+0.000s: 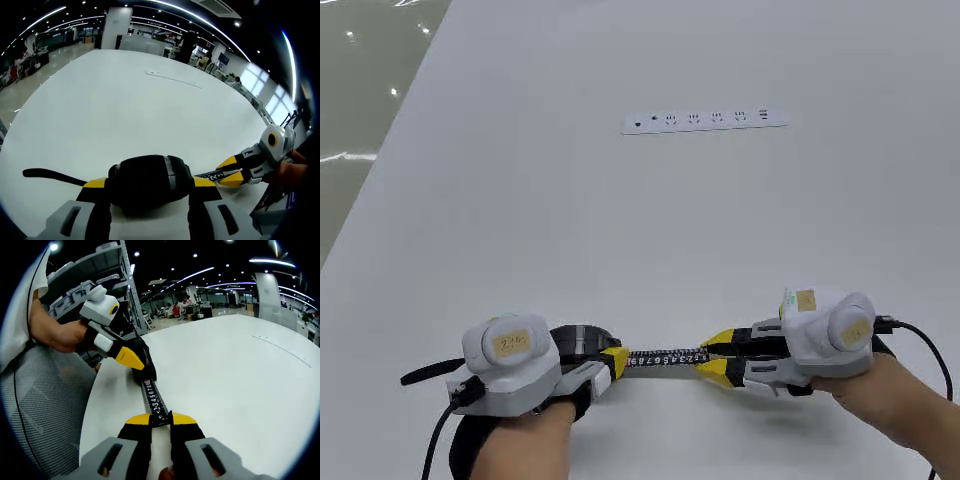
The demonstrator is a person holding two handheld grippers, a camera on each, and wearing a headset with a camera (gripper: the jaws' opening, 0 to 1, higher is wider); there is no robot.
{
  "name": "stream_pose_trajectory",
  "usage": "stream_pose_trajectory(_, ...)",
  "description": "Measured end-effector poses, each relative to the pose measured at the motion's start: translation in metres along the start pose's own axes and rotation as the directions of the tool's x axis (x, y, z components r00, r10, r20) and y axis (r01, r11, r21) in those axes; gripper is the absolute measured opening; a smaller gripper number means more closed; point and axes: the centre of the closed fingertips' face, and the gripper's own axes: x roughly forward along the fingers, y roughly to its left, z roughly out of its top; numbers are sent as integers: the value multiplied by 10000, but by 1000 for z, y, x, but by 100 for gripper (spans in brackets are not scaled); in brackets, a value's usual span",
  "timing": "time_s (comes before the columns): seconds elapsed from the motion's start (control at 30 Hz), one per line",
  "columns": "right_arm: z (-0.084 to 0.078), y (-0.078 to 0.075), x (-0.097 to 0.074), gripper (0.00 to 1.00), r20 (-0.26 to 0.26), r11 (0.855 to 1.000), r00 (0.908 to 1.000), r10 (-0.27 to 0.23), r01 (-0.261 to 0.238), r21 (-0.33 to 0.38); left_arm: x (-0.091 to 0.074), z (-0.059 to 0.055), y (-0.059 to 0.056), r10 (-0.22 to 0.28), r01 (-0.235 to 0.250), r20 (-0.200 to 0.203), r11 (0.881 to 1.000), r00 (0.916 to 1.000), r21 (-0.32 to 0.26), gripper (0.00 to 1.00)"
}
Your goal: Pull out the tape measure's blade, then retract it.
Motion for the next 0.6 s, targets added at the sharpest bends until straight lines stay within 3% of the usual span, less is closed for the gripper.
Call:
stream_pose_trajectory(0.03, 2, 0, 1, 11, 80, 9999, 10000, -44, 45, -120, -1, 1, 1, -42, 43, 146, 9999, 9999, -93, 59)
stream_pose_trajectory(0.13, 1, 2, 8, 11, -20, 9995, 10000, -90, 89, -287, -1, 0, 0, -96, 97, 58, 9999, 9999, -131, 59)
stream_pose_trajectory(0.6, 5, 4, 22, 11, 273, 10000, 9996, 86, -86, -19, -2, -1, -1, -329, 327, -62, 9991, 9994, -262, 59)
